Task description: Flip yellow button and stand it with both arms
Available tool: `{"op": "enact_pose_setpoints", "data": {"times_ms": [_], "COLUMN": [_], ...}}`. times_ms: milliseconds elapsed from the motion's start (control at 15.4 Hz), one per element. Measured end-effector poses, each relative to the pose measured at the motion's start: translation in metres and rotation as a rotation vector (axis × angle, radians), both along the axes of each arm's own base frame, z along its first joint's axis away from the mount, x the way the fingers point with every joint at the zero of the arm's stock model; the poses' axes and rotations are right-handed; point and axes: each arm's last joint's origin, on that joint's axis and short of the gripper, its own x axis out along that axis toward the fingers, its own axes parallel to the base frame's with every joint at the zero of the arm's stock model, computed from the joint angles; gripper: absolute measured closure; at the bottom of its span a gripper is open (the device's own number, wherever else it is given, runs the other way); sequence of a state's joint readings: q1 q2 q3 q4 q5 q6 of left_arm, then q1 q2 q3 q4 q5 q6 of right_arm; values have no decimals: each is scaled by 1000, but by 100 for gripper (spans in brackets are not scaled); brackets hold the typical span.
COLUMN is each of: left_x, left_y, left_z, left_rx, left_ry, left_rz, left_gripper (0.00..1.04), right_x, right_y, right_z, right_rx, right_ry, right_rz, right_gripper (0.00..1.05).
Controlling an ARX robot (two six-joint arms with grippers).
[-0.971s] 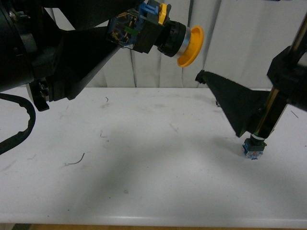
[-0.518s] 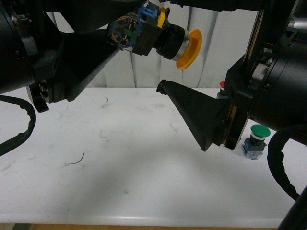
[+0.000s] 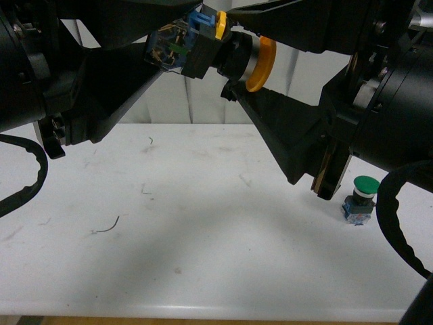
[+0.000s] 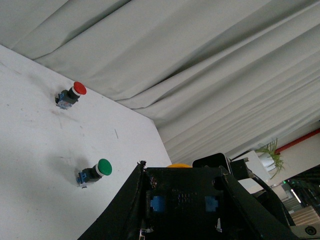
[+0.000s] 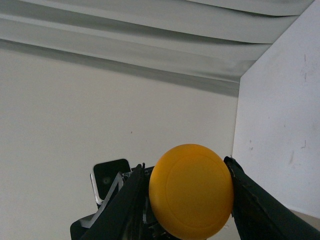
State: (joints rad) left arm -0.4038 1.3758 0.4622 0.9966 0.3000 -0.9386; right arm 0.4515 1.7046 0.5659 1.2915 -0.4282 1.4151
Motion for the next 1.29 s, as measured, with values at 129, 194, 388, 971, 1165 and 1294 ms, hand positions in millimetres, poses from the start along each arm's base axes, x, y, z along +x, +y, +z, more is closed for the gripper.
{"op": "enact_pose_setpoints", "data": {"times_ms": [129, 194, 388, 971, 1165, 1294], "left_x": [0, 0, 0, -24, -54, -82], "left_y": [0, 0, 0, 23, 49, 63], "left_z": [0, 0, 0, 21, 28, 41], "left_rx": [-13, -20, -23, 35, 142, 232], "left_ry": [11, 18, 22, -67, -107, -175], "left_rz": [-1, -1, -1, 66, 193, 345], "left_gripper": [69, 69, 69, 8, 7, 7], "right_x": [0, 0, 1, 6, 7, 7], "right_y": [0, 0, 0, -7, -10, -10], "right_z": [0, 0, -1, -7, -7, -7], "right_rx": [8, 9, 12, -15, -15, -15], "right_ry": [4, 6, 11, 24, 27, 27], "right_rz": [0, 1, 0, -24, -37, -37], "right_gripper": [66, 67, 67, 68, 68, 68]}}
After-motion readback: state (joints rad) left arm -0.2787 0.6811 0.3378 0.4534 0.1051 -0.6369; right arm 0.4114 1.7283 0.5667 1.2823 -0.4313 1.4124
